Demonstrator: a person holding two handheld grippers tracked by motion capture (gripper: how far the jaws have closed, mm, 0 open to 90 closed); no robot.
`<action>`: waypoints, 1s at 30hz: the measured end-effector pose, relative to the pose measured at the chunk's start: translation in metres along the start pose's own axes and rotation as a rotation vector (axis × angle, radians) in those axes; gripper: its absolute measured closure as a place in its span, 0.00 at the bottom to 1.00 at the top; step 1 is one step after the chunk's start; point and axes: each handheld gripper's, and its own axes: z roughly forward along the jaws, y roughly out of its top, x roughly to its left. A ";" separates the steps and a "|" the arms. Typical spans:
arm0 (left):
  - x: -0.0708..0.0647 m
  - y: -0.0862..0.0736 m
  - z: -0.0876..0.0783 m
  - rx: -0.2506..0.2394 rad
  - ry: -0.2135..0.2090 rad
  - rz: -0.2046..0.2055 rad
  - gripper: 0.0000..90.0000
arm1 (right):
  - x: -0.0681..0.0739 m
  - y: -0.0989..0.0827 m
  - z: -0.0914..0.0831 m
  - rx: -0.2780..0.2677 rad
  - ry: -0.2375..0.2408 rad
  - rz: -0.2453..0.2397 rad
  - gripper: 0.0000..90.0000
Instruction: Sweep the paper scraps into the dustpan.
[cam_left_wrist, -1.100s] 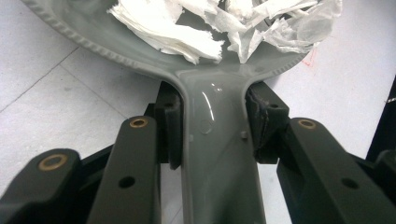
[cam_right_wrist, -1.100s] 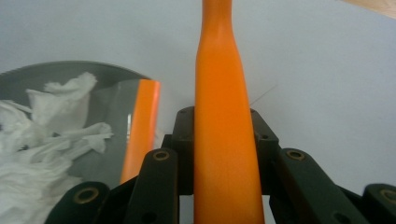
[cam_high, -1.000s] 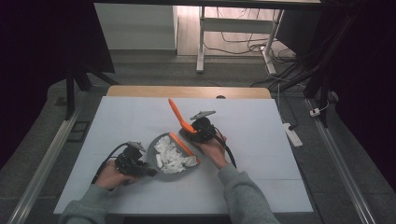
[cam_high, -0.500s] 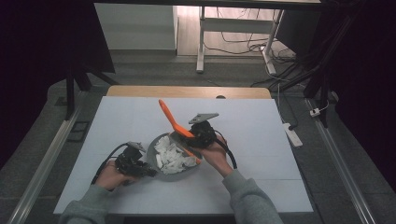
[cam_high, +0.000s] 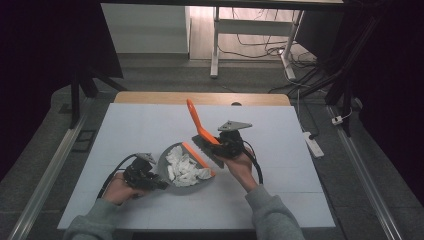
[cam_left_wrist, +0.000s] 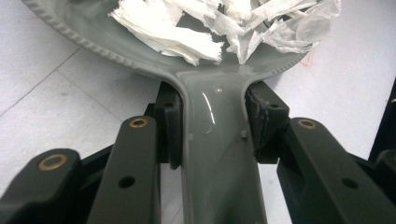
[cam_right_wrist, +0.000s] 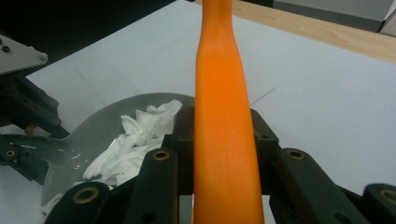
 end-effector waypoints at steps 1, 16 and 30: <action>-0.001 0.000 0.000 0.000 0.000 0.001 0.68 | -0.001 -0.001 -0.001 -0.003 -0.003 0.003 0.78; -0.011 -0.004 -0.007 -0.061 0.045 -0.006 0.68 | -0.013 -0.016 -0.037 -0.041 -0.034 0.031 0.78; -0.018 -0.013 -0.021 -0.132 0.086 -0.035 0.68 | -0.018 -0.032 -0.067 -0.048 -0.042 0.035 0.78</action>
